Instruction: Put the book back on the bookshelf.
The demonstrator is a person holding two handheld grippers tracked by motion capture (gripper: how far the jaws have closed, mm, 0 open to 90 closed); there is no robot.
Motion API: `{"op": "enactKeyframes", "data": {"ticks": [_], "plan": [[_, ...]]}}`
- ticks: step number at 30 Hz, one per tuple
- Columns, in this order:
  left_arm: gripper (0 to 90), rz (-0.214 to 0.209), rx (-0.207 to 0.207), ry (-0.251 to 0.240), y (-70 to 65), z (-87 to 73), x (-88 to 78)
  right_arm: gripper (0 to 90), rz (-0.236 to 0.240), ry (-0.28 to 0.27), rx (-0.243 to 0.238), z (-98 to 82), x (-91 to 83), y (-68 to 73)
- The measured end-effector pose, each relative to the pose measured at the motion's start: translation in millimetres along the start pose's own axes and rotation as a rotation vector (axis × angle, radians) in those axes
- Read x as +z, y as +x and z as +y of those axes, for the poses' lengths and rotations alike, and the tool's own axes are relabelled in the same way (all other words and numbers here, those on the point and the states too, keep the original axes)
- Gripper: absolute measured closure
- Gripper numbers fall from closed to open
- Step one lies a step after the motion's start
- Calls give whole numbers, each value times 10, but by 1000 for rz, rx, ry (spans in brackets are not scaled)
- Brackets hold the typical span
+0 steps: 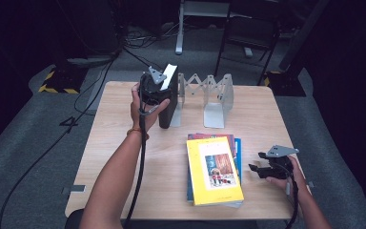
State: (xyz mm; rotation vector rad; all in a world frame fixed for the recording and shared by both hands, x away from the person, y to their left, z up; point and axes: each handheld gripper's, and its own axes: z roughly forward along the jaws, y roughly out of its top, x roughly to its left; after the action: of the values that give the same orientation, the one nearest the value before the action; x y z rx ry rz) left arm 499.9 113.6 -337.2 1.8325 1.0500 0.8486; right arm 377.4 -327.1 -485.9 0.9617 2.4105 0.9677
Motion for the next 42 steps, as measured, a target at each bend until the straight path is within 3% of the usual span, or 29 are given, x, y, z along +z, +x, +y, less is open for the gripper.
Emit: {"op": "enactKeyframes", "data": {"ticks": [3,9,14,26,35,36,42], "plan": [[426,-1,27,3,-3,-16,-54,327,-1,0,-1,3,-5,3],[438,-9,28,9,-5,-47,-104,327,-4,1,-3,4,-9,5],[440,-18,51,16,-16,-86,-152,326,-2,-1,0,3,-12,-3],[433,-41,85,-12,-41,-266,-329,327,-4,0,-2,6,-9,4],[406,-70,107,15,-51,-599,-516,339,-10,-27,-9,84,-78,74],[406,-79,92,17,-45,-652,-518,339,-6,-30,-10,93,-80,88],[386,-143,102,91,-49,-986,-501,338,3,-43,-29,134,-110,141]]}}
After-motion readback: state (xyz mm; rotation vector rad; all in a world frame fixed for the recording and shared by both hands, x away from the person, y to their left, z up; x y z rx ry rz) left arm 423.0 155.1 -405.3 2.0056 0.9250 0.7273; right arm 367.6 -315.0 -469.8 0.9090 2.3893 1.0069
